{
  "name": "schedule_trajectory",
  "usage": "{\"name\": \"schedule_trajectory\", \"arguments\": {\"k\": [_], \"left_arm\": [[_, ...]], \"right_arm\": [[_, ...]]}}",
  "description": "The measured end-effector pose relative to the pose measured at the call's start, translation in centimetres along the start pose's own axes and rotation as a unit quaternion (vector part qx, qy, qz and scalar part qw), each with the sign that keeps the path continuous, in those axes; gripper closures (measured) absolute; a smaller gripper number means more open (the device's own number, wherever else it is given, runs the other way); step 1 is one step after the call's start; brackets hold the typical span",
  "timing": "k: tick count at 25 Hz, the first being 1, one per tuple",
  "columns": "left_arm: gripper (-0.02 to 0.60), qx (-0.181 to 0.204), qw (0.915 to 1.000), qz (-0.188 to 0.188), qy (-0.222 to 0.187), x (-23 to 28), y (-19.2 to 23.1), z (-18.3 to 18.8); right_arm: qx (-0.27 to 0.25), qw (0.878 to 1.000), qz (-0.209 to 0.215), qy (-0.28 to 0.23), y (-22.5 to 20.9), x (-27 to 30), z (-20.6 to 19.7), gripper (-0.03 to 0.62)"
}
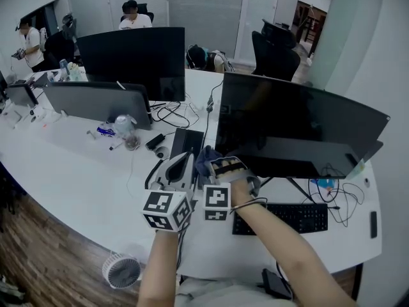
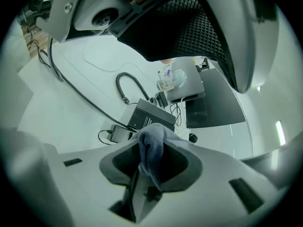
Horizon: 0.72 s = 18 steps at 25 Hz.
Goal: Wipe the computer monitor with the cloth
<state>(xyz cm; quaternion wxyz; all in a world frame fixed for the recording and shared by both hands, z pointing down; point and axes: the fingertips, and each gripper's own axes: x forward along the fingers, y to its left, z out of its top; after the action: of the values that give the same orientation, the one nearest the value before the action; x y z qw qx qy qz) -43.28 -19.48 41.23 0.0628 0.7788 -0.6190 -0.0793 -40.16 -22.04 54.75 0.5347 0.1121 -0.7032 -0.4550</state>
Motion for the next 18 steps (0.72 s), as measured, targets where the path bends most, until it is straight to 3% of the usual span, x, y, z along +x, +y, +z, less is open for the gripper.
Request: {"name": "schedule_trajectory", "arguments": {"k": [7,18], "left_arm": [[0.574,0.006,0.9999,0.0,0.012,0.2,0.0,-1.2],[0.574,-0.005,0.9997,0.005,0.025,-0.4,0.3,-3.0]], "right_arm": [[0.022,1.0,0.012,-0.004,1.4,0.4,-0.2,0.47],[0.143,0.989,0.036,-0.028,3.8,1.0,0.5,0.47]]}}
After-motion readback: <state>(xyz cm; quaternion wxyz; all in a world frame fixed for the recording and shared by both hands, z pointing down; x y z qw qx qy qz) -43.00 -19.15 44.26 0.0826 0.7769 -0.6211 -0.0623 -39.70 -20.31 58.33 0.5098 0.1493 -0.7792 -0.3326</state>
